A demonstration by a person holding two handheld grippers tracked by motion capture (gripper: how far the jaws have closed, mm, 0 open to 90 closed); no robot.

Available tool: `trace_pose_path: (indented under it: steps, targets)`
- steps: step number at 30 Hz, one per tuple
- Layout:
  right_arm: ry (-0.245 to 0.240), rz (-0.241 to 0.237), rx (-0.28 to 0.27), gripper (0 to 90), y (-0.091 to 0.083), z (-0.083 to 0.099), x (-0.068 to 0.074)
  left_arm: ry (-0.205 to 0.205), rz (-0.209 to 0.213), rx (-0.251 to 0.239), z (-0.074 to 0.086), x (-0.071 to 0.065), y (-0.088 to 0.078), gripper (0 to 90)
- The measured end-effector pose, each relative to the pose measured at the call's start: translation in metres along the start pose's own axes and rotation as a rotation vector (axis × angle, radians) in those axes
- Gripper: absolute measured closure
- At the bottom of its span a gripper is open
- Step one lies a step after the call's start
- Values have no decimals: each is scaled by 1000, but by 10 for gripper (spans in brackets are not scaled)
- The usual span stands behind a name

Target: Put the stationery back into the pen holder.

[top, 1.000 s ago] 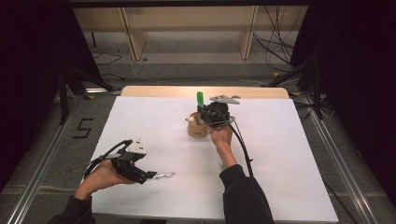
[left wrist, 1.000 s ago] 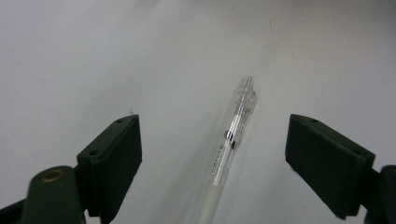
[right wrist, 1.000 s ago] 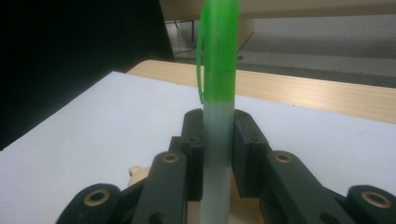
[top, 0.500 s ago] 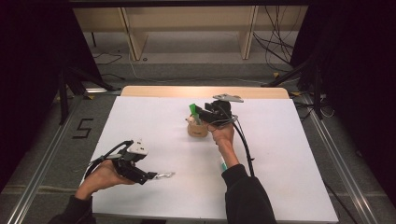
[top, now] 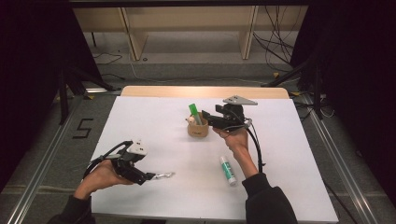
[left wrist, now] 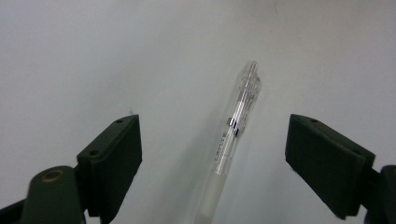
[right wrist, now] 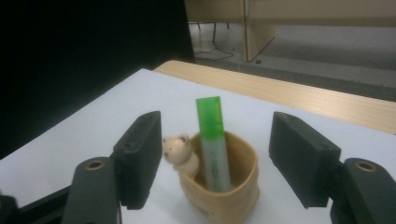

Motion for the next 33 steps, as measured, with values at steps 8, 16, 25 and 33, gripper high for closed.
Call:
trace_pose_path:
  steps: [8, 16, 25, 33]
  targets:
    - [-42, -39, -17, 326, -30, 19, 16, 19, 1, 28, 3, -2, 0, 184]
    - [-90, -21, -26, 279, -49, 44, 29, 28, -15, 50, 7, 0, -2, 185]
    - [-125, -36, -5, 274, -60, 64, 40, 45, -33, 81, 11, 1, -1, 185]
    - [-128, -52, 14, 272, -66, 79, 43, 61, -50, 131, 16, 1, 1, 192]
Point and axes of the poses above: each handheld gripper's, and its own axes: y roughly forward along the jaws, z roughly out of its underside, x roughly to its left, the point moved 10 cm from there along y, roughly forward along the jaws, and after that the axes turned 12 degrees about x, right-handed, at the moved point
